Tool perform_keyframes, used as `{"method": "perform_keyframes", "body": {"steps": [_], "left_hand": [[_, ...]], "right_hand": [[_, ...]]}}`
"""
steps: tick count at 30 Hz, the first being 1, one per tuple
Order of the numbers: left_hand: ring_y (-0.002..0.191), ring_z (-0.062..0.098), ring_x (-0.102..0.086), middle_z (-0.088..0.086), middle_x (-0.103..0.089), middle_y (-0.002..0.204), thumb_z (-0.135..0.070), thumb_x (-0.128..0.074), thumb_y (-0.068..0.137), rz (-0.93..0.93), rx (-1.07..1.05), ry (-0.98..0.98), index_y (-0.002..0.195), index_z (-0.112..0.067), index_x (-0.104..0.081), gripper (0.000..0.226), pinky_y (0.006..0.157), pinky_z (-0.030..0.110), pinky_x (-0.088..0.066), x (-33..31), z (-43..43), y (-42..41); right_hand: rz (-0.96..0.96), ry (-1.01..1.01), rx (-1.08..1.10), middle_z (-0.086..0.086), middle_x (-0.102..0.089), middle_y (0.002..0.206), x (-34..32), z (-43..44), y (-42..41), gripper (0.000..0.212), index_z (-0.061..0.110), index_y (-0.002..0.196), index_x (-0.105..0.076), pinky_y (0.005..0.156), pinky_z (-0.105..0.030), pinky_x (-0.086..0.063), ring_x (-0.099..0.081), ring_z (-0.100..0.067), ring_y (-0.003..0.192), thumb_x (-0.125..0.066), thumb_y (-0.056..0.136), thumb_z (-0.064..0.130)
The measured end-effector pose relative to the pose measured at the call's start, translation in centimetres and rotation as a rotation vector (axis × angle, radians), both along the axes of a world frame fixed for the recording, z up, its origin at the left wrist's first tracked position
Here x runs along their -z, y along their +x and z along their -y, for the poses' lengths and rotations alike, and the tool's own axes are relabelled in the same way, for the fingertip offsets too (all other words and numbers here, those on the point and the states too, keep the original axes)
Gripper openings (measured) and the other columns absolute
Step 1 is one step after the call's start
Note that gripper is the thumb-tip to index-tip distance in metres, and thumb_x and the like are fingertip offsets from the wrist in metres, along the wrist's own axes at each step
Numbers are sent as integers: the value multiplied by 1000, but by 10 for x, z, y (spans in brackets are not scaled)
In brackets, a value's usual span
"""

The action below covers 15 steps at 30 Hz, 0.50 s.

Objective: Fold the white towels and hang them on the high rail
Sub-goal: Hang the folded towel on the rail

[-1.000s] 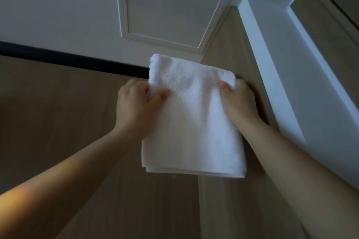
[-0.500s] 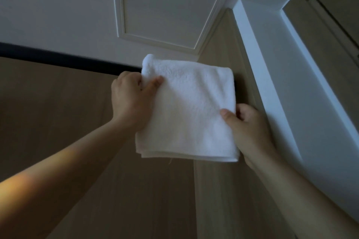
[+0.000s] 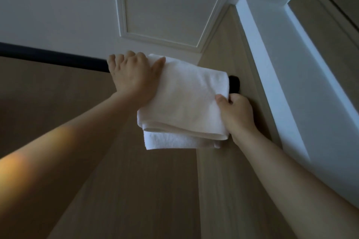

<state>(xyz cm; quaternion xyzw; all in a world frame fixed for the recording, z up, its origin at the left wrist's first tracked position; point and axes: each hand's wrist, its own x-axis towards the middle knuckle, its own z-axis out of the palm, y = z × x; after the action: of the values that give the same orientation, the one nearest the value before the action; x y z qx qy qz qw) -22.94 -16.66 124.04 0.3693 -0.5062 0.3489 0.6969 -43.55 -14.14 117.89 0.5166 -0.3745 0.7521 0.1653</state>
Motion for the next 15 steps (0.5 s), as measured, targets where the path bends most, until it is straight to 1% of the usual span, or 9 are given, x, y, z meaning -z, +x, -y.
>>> {"method": "perform_keyframes", "body": {"steps": [2, 4, 7, 9, 10, 11, 13, 14, 15], "left_hand": [[117, 38, -46, 16, -57, 114, -61, -33, 95, 26, 29, -40, 94, -6, -60, 62, 115, 48, -18, 9, 0, 0], [118, 36, -44, 15, -55, 116, -60, -38, 94, 47, 60, -63, 89, -7, -59, 58, 115, 47, -18, 18, -1, -1], [132, 32, -33, 11, -49, 134, -62, -45, 90, 65, 146, -73, 94, -5, -65, 61, 117, 43, -17, 35, -1, -4], [143, 29, -19, 10, -39, 148, -65, -49, 86, 100, 202, -59, 90, -7, -65, 60, 118, 43, -16, 52, 1, -3], [145, 28, -15, 10, -33, 152, -67, -50, 84, 120, 230, -34, 85, -8, -63, 60, 117, 44, -19, 62, 3, -3], [144, 29, -17, 10, -28, 154, -70, -49, 82, 132, 264, 6, 80, -11, -60, 60, 115, 46, -24, 72, 5, -3], [134, 30, -35, 10, -31, 150, -79, -46, 74, 145, 373, 143, 79, -14, -60, 66, 105, 49, -40, 91, 10, -2], [123, 28, -48, 10, -38, 144, -82, -47, 70, 151, 471, 232, 84, -15, -63, 71, 97, 48, -48, 99, 12, -2], [109, 25, -59, 10, -50, 135, -82, -50, 67, 156, 607, 315, 90, -15, -67, 73, 88, 45, -55, 105, 13, -1]], "right_hand": [[-1, 1, -8, 2, -58, 81, 3, 0, -3, 24, 11, 94, -60, 54, -23, -33, -53, -9, 70, -50, 101, 32], [7, -3, -21, 3, -57, 81, 4, 0, -4, 23, 12, 94, -59, 54, -23, -32, -53, -9, 69, -49, 102, 31], [11, -16, -42, 4, -55, 81, 7, 1, -4, 23, 11, 97, -57, 54, -22, -31, -51, -8, 69, -47, 102, 31], [11, -4, -57, 5, -54, 81, 13, 2, -3, 25, 11, 97, -54, 54, -21, -31, -50, -7, 69, -45, 103, 34], [13, 10, -70, 5, -54, 81, 17, 2, -3, 27, 12, 96, -54, 53, -21, -31, -51, -7, 69, -45, 103, 36], [14, 24, -86, 4, -55, 82, 23, 2, -4, 29, 11, 96, -53, 53, -21, -32, -52, -7, 69, -44, 102, 38], [9, 29, -108, 2, -57, 84, 37, 3, -6, 31, 12, 94, -53, 50, -18, -37, -54, -8, 69, -45, 101, 41], [-2, 23, -103, 2, -58, 83, 45, 4, -7, 31, 13, 91, -53, 47, -14, -38, -55, -8, 68, -46, 101, 42], [-18, 19, -93, 1, -59, 82, 53, 5, -7, 31, 13, 89, -52, 45, -11, -38, -56, -9, 67, -47, 100, 42]]}}
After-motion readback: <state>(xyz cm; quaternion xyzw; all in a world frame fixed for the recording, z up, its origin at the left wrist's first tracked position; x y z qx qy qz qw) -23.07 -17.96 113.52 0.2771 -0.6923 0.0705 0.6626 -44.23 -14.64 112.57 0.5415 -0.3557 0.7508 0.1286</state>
